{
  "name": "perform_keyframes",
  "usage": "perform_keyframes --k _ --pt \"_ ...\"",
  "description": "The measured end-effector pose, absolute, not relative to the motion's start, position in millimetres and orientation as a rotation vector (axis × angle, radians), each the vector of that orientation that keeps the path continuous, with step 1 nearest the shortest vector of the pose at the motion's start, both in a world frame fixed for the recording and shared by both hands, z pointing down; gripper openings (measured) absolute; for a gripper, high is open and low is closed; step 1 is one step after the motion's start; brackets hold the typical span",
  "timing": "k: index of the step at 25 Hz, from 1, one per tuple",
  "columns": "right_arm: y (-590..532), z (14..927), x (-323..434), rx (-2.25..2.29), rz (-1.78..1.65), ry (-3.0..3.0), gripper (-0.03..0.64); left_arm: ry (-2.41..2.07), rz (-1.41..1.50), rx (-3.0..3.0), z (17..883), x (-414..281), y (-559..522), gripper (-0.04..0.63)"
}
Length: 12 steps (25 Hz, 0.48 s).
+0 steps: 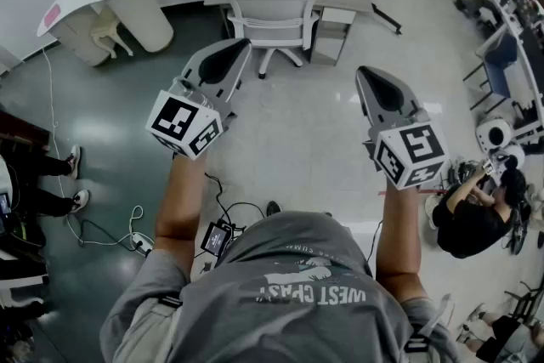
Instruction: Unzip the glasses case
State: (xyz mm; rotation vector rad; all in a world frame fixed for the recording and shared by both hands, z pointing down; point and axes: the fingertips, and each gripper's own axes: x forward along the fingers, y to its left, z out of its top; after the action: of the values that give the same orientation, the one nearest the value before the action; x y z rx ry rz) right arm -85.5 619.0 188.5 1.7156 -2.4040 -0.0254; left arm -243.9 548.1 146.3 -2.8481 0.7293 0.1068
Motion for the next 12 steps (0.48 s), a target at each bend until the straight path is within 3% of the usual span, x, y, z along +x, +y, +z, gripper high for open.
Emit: perform_keyframes --k 12 --pt "601 198 -93 1.719 0.003 -2.4 0.006 0.747 0.101 -2.852 163 -254 525 0.0"
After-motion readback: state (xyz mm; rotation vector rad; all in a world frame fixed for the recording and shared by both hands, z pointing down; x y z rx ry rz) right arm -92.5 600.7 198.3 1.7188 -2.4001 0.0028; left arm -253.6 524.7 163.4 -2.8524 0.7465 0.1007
